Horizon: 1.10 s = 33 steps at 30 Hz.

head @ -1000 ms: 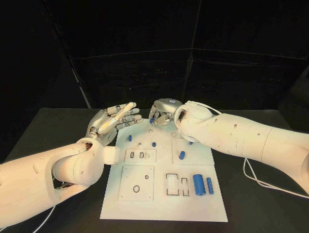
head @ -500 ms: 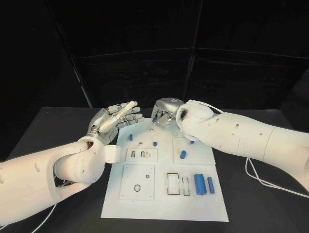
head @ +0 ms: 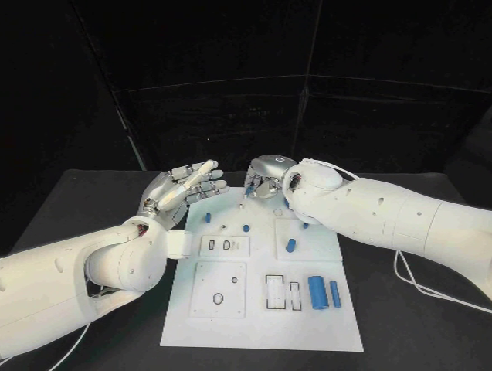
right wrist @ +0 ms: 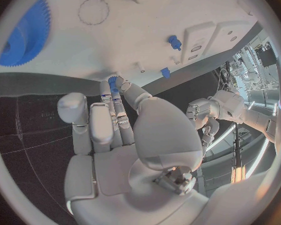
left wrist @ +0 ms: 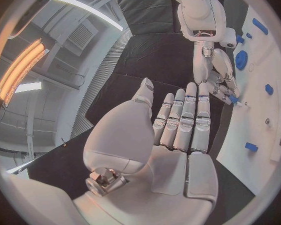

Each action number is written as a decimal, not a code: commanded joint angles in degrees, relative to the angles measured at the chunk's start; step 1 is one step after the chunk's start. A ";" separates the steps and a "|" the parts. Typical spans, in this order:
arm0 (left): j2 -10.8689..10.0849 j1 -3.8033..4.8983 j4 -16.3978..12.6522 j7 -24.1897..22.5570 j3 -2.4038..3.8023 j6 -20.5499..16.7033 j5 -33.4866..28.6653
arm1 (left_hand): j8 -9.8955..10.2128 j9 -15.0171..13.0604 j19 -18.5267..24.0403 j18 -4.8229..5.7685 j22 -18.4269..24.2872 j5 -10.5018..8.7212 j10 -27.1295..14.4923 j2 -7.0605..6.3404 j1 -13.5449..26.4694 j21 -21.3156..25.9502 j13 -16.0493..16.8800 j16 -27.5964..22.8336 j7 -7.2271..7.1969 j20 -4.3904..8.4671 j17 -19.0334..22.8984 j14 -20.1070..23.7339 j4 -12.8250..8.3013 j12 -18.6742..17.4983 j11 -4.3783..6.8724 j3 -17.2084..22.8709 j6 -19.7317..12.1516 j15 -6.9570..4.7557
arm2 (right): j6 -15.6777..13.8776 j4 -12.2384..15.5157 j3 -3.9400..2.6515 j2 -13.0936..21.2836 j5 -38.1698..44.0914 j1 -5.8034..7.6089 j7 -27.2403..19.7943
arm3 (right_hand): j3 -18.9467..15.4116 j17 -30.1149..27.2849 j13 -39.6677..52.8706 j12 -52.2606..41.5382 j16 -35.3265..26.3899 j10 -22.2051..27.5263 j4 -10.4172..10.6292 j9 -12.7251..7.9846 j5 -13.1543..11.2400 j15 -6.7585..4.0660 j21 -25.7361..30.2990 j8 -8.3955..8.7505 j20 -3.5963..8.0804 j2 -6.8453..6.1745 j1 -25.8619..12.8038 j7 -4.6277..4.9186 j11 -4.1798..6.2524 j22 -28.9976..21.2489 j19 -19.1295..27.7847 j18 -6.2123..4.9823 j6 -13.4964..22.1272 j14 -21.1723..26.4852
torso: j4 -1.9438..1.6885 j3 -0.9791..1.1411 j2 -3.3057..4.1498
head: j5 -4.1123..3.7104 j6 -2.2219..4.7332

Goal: Assemble the parts on the task board

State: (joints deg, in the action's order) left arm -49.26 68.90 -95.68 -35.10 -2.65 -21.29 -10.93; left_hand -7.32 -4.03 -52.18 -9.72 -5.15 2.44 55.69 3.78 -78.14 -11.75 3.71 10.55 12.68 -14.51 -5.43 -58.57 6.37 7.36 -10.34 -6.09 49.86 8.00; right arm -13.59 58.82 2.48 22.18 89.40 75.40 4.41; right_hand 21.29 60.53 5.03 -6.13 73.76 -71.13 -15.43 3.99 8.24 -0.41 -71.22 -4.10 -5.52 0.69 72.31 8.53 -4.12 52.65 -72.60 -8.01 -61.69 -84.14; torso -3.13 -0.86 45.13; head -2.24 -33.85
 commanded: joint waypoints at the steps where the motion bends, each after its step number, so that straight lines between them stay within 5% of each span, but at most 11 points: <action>1: 0.01 0.11 -0.05 -0.23 0.05 0.53 0.12 | 0.33 0.08 -0.47 -0.65 0.10 0.20 0.04 0.17 -0.44 0.38 -0.08 -0.31 0.64 0.11 0.09 -0.29 -0.37 -0.32 -0.25 -0.11 0.20 0.21 | 1.31 0.37 0.06 0.02 0.72 -0.03 0.03 | 0.37 -0.01 -0.03 0.31 0.26 0.04 0.10 0.06 -0.40 -0.09 -0.23 0.13 0.07 -0.35 -0.03 0.39 -0.26 0.04 0.21 0.87 -0.16 -1.51 | -0.03 -0.05 0.01 | -0.03 0.02; 28: 0.14 0.15 0.21 -0.02 0.05 0.51 0.12 | 0.33 0.08 -0.47 -0.65 0.10 0.20 0.04 0.17 -0.44 0.38 -0.08 -0.31 0.64 0.11 0.09 -0.29 -0.37 -0.32 -0.25 -0.11 0.20 0.21 | 1.53 0.50 0.06 -0.63 0.41 -0.02 -0.54 | 0.48 -0.19 -0.11 0.67 0.27 0.38 0.45 -0.03 -1.12 0.01 -0.22 0.36 -0.03 -0.97 -0.48 0.50 -0.39 -0.12 0.48 0.83 0.28 -1.43 | -0.14 -0.07 0.12 | -0.09 0.04; 33: 0.16 0.16 0.22 0.04 0.05 0.57 0.12 | 0.38 0.09 -0.51 -0.65 0.15 0.20 0.04 0.20 -0.48 0.46 -0.08 -0.39 0.63 0.10 0.12 -0.30 -0.44 -0.41 -0.25 -0.14 0.22 0.22 | 1.73 -0.17 0.06 -0.98 0.40 -0.02 -0.04 | 0.54 -1.77 -0.93 2.52 -0.59 4.34 1.11 -0.41 -2.32 1.01 1.05 0.72 -0.67 -2.17 -1.39 1.65 -1.68 -2.49 2.05 0.49 3.52 -0.91 | -0.09 -0.09 0.12 | -0.08 -0.02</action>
State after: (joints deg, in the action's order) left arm -49.17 68.95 -95.41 -34.95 -2.65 -21.30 -10.94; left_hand -7.32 -3.98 -52.36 -9.73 -5.04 2.44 55.69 3.90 -78.26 -11.54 3.71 10.36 12.68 -14.33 -5.40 -58.57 6.23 7.09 -10.34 -6.23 49.86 8.00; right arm -12.74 58.84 2.54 21.31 89.67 75.30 4.12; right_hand 21.87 59.31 4.31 -3.98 73.55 -67.83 -14.60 3.73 6.20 0.18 -70.64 -3.62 -6.12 -0.89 70.73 9.93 -5.54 50.84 -71.08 -8.02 -59.02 -84.00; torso -3.24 -0.94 45.24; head -2.33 -33.86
